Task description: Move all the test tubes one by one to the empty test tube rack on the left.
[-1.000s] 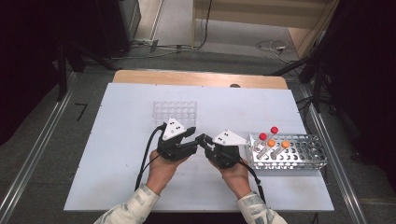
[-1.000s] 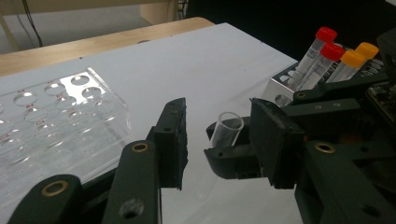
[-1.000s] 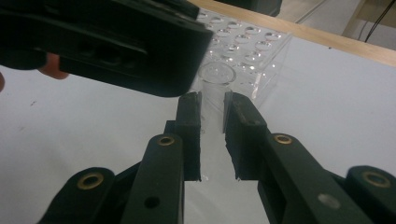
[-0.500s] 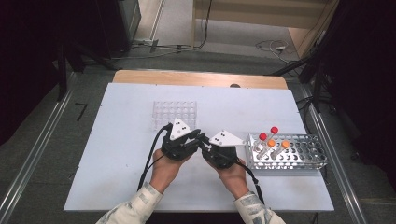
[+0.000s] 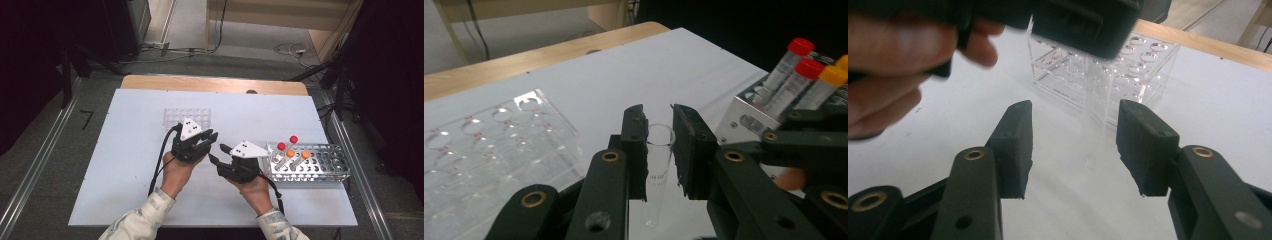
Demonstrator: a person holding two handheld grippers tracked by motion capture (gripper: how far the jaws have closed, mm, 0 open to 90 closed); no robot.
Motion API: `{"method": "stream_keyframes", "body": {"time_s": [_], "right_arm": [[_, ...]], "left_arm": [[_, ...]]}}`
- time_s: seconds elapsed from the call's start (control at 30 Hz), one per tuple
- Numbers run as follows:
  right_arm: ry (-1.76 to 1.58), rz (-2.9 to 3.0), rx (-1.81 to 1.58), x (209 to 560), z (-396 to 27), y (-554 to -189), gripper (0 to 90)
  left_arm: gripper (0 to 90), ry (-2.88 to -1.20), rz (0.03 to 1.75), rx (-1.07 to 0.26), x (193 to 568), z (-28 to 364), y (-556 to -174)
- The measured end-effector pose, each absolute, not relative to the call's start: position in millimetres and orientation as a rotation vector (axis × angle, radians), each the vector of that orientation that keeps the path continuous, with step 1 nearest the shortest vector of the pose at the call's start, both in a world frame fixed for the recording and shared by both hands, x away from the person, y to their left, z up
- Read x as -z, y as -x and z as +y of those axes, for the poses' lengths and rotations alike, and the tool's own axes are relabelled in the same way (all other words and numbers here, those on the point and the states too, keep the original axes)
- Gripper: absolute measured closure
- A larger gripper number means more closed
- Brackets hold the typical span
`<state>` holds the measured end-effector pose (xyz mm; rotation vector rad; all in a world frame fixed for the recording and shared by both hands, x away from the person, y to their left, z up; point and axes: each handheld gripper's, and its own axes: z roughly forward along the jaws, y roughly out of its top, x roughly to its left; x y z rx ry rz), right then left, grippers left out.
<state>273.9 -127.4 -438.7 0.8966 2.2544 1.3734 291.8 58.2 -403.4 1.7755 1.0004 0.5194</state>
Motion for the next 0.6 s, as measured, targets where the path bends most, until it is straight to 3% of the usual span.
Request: {"method": "stream_keyframes", "body": {"time_s": [0.6], "right_arm": [[-0.912,2.245,-1.389,439.5,-147.1,-266.8,45.9]], "left_arm": [[76.6,-1.714,1.087,-0.630,371.2,67.6,-338.8]]}}
